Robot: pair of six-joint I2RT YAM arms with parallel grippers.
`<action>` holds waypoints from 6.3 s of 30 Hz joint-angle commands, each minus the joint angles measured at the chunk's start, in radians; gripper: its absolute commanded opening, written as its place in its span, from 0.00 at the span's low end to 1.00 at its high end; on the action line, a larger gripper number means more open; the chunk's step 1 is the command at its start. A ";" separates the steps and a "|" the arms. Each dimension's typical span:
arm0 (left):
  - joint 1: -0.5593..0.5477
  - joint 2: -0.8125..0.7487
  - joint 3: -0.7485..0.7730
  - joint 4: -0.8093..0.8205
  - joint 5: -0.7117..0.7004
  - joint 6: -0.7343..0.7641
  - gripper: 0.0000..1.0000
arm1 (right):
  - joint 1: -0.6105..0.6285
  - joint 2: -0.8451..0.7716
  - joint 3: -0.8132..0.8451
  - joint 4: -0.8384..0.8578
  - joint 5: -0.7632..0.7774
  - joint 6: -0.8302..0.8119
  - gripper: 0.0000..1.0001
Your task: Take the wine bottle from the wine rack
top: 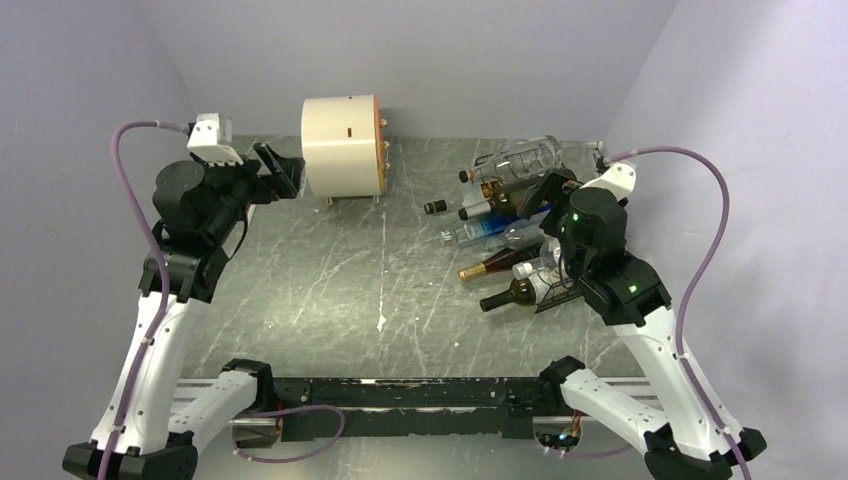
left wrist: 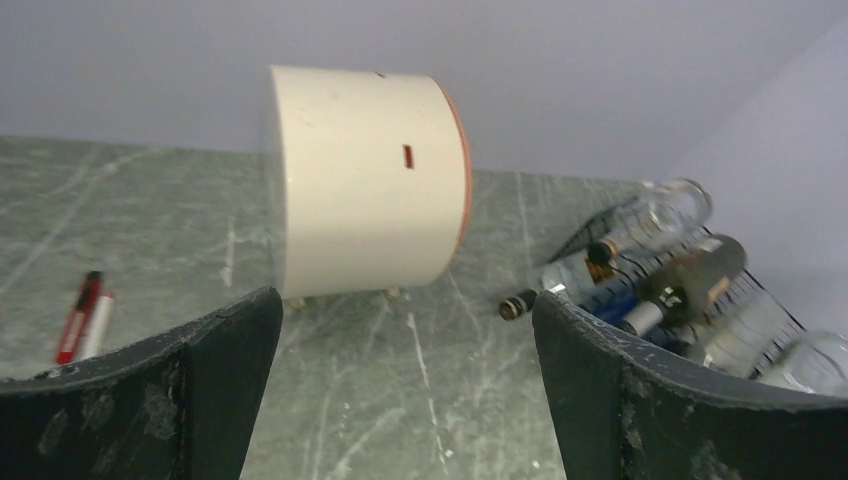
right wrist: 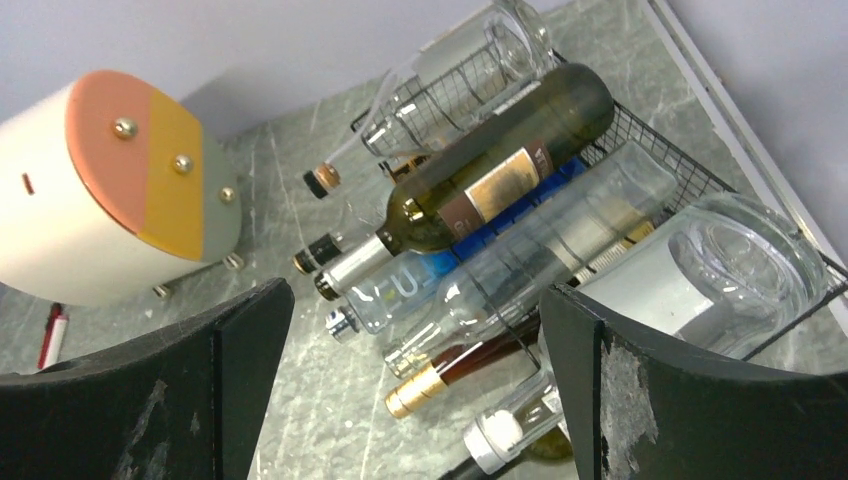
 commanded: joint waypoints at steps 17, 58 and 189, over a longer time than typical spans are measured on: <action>-0.378 0.281 -0.175 0.277 0.392 -0.302 0.98 | -0.011 0.150 -0.139 -0.105 0.061 0.097 1.00; -0.626 0.321 -0.125 0.168 0.080 -0.187 0.98 | -0.011 0.194 -0.187 -0.430 0.015 0.777 0.78; -0.686 0.675 -0.134 0.607 0.295 -0.219 0.99 | -0.016 0.048 -0.503 -0.002 0.066 0.776 0.36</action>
